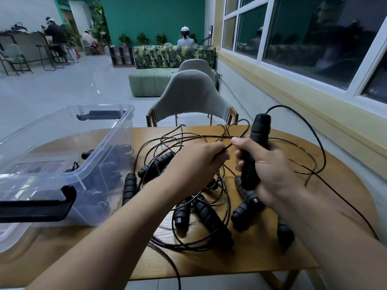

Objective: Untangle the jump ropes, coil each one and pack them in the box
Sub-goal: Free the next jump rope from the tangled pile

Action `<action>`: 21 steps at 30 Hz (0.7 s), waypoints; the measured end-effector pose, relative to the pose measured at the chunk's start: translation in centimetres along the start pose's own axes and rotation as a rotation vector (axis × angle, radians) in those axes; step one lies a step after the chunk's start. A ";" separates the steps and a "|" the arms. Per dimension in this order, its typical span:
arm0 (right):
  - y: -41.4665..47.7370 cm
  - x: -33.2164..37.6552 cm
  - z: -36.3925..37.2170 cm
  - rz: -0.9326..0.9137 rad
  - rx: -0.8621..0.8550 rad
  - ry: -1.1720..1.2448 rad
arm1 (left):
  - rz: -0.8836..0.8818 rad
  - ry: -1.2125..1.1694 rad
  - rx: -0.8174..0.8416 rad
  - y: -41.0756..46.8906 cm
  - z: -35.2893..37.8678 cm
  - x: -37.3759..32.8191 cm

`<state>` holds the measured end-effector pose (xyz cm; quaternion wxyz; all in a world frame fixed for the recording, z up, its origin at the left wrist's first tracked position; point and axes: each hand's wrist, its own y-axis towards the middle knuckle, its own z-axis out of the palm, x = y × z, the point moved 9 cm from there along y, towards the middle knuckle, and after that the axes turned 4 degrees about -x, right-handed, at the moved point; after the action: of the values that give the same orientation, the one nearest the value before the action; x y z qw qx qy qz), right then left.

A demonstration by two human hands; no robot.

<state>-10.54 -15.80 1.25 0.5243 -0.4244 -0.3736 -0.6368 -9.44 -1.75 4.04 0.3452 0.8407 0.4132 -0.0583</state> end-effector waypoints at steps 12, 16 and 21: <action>2.4 7.3 -5.4 -0.119 -0.060 0.217 | -0.023 -0.077 -0.081 0.8 -1.8 1.2; 3.0 8.3 -7.2 -0.128 -0.109 0.249 | -0.050 -0.093 -0.085 0.8 -2.1 1.9; 3.7 5.9 -7.9 -0.027 -0.178 0.234 | -0.099 -0.112 -0.080 0.8 -2.1 1.9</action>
<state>-8.63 -25.77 4.03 0.5158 -0.3871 -0.2576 -0.7196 -8.01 0.52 5.30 0.3977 0.8001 0.4364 -0.1058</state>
